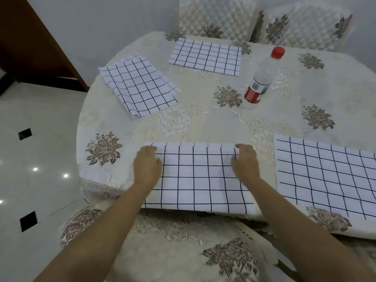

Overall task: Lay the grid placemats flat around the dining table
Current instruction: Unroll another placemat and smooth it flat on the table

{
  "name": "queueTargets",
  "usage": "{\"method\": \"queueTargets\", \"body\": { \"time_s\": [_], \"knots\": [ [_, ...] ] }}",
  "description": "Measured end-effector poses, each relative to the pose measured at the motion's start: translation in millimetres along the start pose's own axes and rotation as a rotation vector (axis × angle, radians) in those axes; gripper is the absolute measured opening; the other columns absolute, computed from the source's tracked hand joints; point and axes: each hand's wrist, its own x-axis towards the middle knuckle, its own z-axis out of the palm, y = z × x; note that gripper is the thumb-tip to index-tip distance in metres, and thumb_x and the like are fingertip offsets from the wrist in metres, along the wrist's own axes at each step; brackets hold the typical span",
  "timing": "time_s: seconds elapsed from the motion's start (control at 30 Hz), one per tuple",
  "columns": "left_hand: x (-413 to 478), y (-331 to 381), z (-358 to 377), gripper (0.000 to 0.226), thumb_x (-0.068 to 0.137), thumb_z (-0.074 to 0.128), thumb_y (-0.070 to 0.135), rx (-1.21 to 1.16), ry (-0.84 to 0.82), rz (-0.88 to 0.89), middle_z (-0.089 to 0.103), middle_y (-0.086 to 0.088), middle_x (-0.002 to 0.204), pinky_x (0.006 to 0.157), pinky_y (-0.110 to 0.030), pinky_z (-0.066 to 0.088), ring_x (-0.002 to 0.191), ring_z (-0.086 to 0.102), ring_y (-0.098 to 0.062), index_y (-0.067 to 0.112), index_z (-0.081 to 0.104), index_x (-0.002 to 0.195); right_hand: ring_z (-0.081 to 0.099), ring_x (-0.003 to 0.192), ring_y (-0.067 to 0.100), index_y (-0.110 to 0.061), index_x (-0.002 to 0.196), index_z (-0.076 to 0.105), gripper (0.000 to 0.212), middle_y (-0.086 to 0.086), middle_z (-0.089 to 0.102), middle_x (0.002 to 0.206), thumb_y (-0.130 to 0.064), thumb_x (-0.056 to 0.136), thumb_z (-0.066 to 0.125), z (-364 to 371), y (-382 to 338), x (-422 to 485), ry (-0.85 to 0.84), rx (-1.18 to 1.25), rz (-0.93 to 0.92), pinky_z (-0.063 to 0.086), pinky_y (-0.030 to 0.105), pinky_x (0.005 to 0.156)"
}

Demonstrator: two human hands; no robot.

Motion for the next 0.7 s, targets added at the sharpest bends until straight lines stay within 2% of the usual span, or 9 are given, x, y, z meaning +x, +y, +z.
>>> {"method": "queueTargets", "body": {
  "time_s": [0.1, 0.17, 0.23, 0.27, 0.33, 0.37, 0.43, 0.57, 0.7],
  "knots": [
    [-29, 15, 17, 0.024, 0.076, 0.062, 0.003, 0.014, -0.106, 0.369, 0.064, -0.016, 0.101, 0.081, -0.037, 0.051, 0.093, 0.061, -0.033, 0.000, 0.063, 0.100, 0.060, 0.098, 0.042, 0.004, 0.107, 0.061, 0.039, 0.025, 0.061, 0.108, -0.005, 0.070, 0.063, 21, -10, -31, -0.046, -0.108, -0.369, 0.052, 0.046, 0.083],
    [-43, 21, 27, 0.029, 0.062, 0.073, 0.010, 0.086, -0.205, 0.554, 0.066, -0.013, 0.090, 0.068, -0.035, 0.056, 0.080, 0.066, -0.030, 0.003, 0.065, 0.090, 0.064, 0.096, 0.039, -0.001, 0.103, 0.064, 0.045, 0.022, 0.065, 0.106, -0.019, 0.063, 0.074, 34, -13, -51, -0.136, -0.257, -0.571, 0.055, 0.047, 0.079],
    [-55, 23, 35, 0.041, 0.055, 0.076, 0.020, 0.178, -0.314, 0.623, 0.066, -0.013, 0.094, 0.067, -0.034, 0.055, 0.083, 0.067, -0.029, 0.006, 0.065, 0.091, 0.063, 0.105, 0.035, -0.006, 0.111, 0.060, 0.067, 0.017, 0.064, 0.115, -0.042, 0.058, 0.077, 41, -14, -70, -0.244, -0.394, -0.721, 0.055, 0.048, 0.081],
    [-60, 24, 38, 0.046, 0.055, 0.075, 0.024, 0.215, -0.352, 0.635, 0.064, -0.013, 0.099, 0.070, -0.035, 0.054, 0.088, 0.066, -0.030, 0.007, 0.063, 0.096, 0.061, 0.111, 0.033, -0.007, 0.117, 0.055, 0.080, 0.015, 0.063, 0.120, -0.054, 0.055, 0.075, 45, -13, -78, -0.302, -0.457, -0.753, 0.053, 0.048, 0.084],
    [-68, 25, 41, 0.059, 0.067, 0.066, 0.032, 0.266, -0.430, 0.617, 0.053, -0.015, 0.120, 0.086, -0.041, 0.048, 0.114, 0.053, -0.034, 0.005, 0.053, 0.118, 0.058, 0.117, 0.031, -0.006, 0.124, 0.044, 0.101, 0.013, 0.060, 0.127, -0.067, 0.048, 0.070, 48, -12, -88, -0.381, -0.575, -0.771, 0.050, 0.048, 0.087],
    [-70, 25, 42, 0.067, 0.075, 0.059, 0.036, 0.327, -0.467, 0.616, 0.042, -0.016, 0.134, 0.097, -0.044, 0.039, 0.128, 0.039, -0.034, 0.004, 0.041, 0.131, 0.057, 0.117, 0.031, -0.005, 0.125, 0.041, 0.106, 0.014, 0.059, 0.128, -0.067, 0.045, 0.071, 49, -11, -92, -0.392, -0.616, -0.773, 0.050, 0.048, 0.088],
    [-73, 24, 42, 0.082, 0.083, 0.050, 0.047, 0.435, -0.547, 0.603, 0.016, -0.014, 0.152, 0.110, -0.049, 0.022, 0.142, 0.011, -0.031, 0.007, 0.015, 0.146, 0.058, 0.116, 0.031, -0.004, 0.125, 0.039, 0.107, 0.015, 0.060, 0.127, -0.056, 0.040, 0.078, 50, -9, -96, -0.375, -0.650, -0.774, 0.051, 0.049, 0.086],
    [-77, 28, 42, 0.104, 0.083, 0.054, 0.052, 0.568, -0.611, 0.598, -0.010, -0.017, 0.156, 0.112, -0.058, 0.007, 0.143, -0.010, -0.035, 0.007, -0.015, 0.146, 0.060, 0.113, 0.033, -0.002, 0.125, 0.052, 0.101, 0.017, 0.061, 0.125, -0.035, 0.036, 0.087, 50, -7, -96, -0.299, -0.674, -0.775, 0.052, 0.050, 0.084],
    [-79, 32, 38, 0.101, 0.086, 0.056, 0.035, 0.593, -0.549, 0.602, -0.015, -0.020, 0.154, 0.112, -0.059, 0.002, 0.142, -0.014, -0.038, 0.008, -0.023, 0.143, 0.059, 0.114, 0.032, -0.005, 0.122, 0.060, 0.097, 0.015, 0.061, 0.125, -0.040, 0.037, 0.088, 48, -7, -96, -0.279, -0.718, -0.787, 0.051, 0.050, 0.085]
  ]
}}
